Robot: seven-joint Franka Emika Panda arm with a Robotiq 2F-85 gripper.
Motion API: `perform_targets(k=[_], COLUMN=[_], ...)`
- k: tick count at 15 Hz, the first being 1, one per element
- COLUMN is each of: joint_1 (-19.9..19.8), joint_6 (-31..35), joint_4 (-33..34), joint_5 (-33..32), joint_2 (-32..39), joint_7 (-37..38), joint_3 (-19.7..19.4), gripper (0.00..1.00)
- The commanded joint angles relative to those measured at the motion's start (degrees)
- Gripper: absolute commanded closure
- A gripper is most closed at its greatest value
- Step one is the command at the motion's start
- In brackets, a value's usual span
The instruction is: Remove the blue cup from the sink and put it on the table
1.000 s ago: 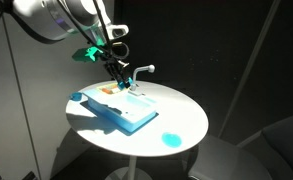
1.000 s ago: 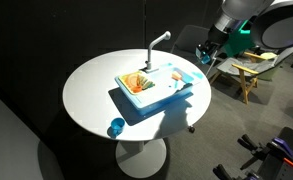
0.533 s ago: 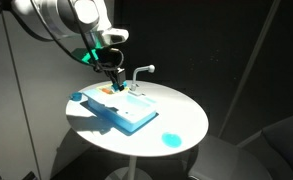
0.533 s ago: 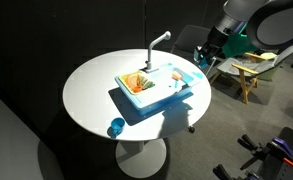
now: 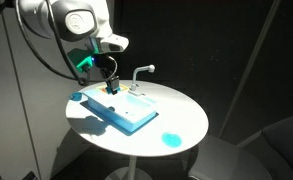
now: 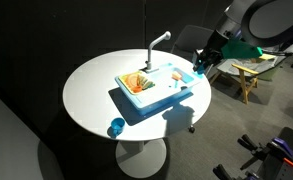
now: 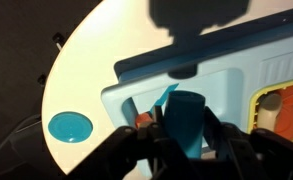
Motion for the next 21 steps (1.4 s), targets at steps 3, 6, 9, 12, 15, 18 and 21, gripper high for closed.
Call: perform_targets(k=[3, 6, 9, 12, 15, 18, 21], joint_1=[0.4, 0.5, 0.2, 0.0, 0.0, 0.1, 0.1], joint_6=[-6.4, -10.1, -10.5, -10.0, -9.0, -8.4, -8.1], joint_4=[0.1, 0.2, 0.1, -0.3, -0.6, -0.9, -1.0], joint_5=[6.6, 6.3, 5.0, 3.9, 0.5, -4.8, -8.4], joint_2=[-0.9, -1.1, -1.4, -1.4, -0.7, -0.3, -0.1], joint_7=[-0.8, 0.2, 1.3, 2.0, 3.7, 6.2, 7.7], joint_3=[0.7, 1.2, 1.2, 1.2, 1.5, 1.8, 2.0], gripper=[0.84, 0.84, 0.84, 0.84, 0.84, 0.84, 0.84])
